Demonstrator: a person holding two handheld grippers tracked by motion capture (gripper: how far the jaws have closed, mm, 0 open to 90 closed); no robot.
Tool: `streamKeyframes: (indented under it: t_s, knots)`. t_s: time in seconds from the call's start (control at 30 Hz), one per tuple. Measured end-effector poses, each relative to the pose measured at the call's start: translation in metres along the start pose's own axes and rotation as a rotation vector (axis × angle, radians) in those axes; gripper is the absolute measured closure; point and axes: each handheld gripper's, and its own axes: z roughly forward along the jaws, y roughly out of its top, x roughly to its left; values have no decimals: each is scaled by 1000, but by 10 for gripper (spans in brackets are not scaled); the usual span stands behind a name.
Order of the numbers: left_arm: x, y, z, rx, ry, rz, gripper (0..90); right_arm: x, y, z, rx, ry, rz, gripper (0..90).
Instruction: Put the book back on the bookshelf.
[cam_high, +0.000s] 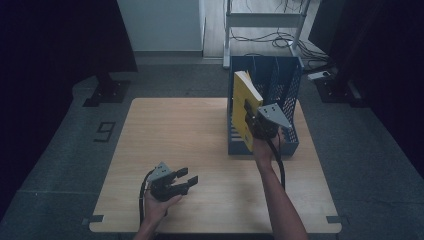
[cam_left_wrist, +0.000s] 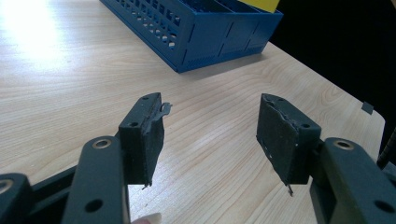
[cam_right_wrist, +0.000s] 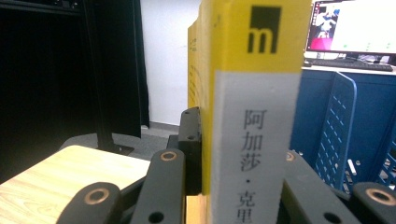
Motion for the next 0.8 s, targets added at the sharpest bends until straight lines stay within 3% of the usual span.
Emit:
streamKeyframes:
  t_s: [0.8]
  knots:
    - [1,0,0,3,2,-4,413,-7,-4,19,20,-39,20,747]
